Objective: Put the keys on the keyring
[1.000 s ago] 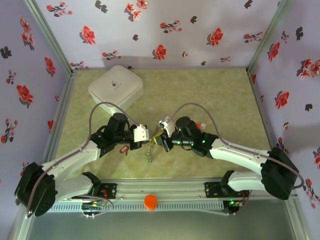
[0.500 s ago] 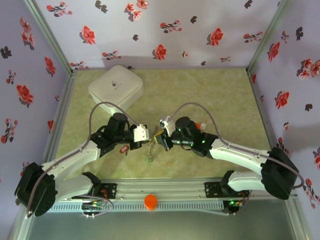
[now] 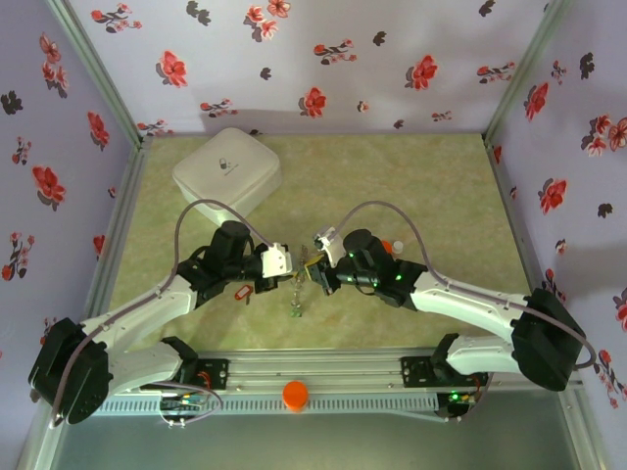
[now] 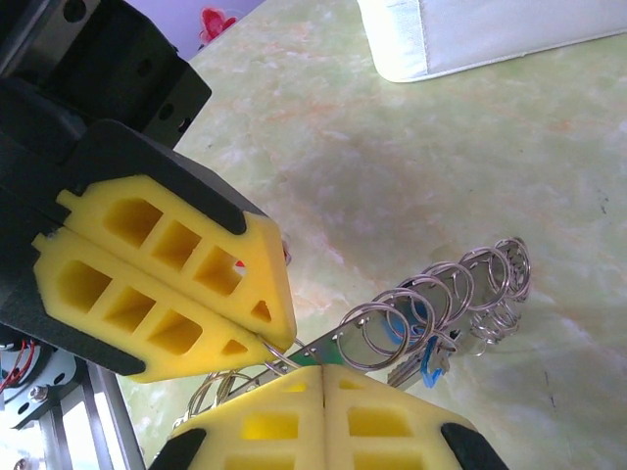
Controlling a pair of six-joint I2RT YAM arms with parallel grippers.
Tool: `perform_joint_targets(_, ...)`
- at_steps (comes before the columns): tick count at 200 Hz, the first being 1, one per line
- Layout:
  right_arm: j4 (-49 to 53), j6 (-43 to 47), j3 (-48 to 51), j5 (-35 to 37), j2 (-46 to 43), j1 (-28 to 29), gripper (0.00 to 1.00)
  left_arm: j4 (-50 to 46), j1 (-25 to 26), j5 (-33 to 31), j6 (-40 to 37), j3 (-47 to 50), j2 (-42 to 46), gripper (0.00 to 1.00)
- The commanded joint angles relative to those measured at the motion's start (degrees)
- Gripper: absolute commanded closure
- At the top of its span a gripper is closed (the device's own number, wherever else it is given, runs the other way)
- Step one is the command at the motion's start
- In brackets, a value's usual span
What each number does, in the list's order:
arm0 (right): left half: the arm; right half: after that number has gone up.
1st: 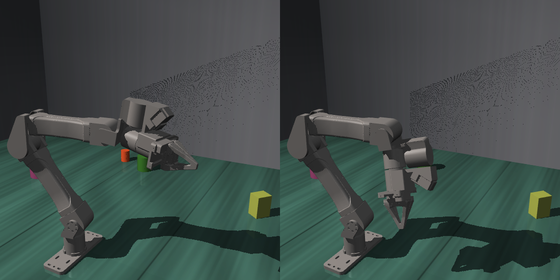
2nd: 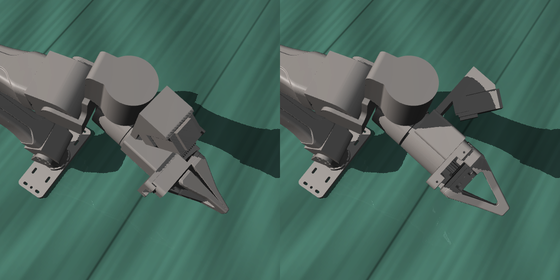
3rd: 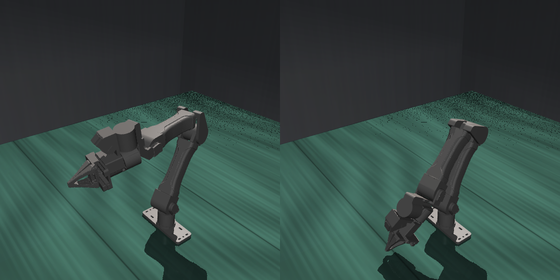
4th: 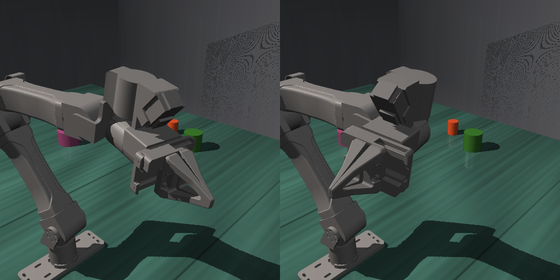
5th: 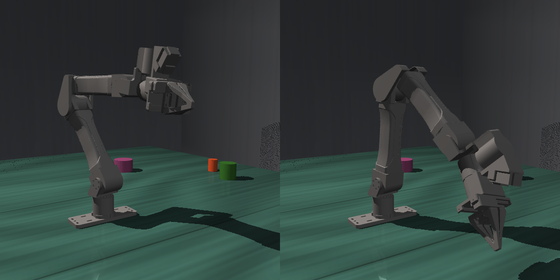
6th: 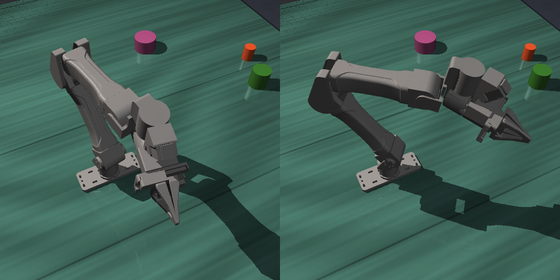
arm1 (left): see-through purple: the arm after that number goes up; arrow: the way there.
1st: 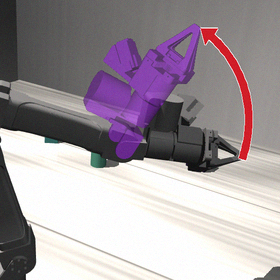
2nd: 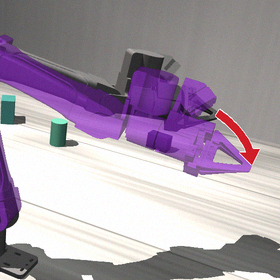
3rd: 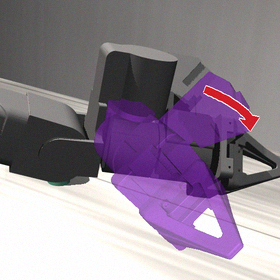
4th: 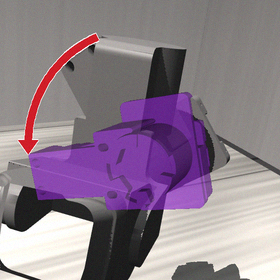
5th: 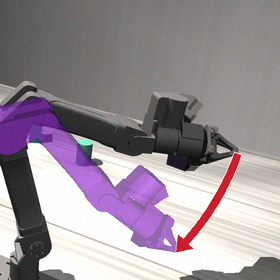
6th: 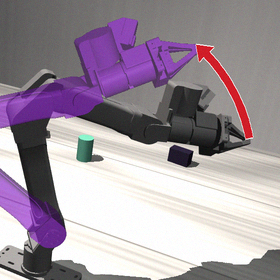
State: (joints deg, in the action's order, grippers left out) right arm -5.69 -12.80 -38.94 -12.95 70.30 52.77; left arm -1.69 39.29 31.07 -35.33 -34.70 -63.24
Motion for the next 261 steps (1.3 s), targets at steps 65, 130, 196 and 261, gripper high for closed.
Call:
perform_joint_targets(65, -1.79, 16.26, 6.08, 0.02, -10.03, -1.22, 0.64, 15.32, 0.83, 2.27, 7.12, 5.15, 0.33, 1.0)
perform_joint_targets(130, -6.36, 33.93, 7.12, -5.2, -6.74, -1.11, 0.7, 23.23, 0.87, 3.2, 9.61, 7.83, -1.46, 1.0)
perform_joint_targets(196, -11.8, 33.27, 6.78, 0.12, -3.24, -1.2, 0.74, 22.44, 0.88, 3.43, 8.2, 7.99, -1.17, 1.0)
perform_joint_targets(261, -12.51, 32.81, 5.56, -3.41, -0.67, -1.76, 0.76, 22.18, 0.88, 3.82, 7.9, 8.1, -0.79, 1.0)
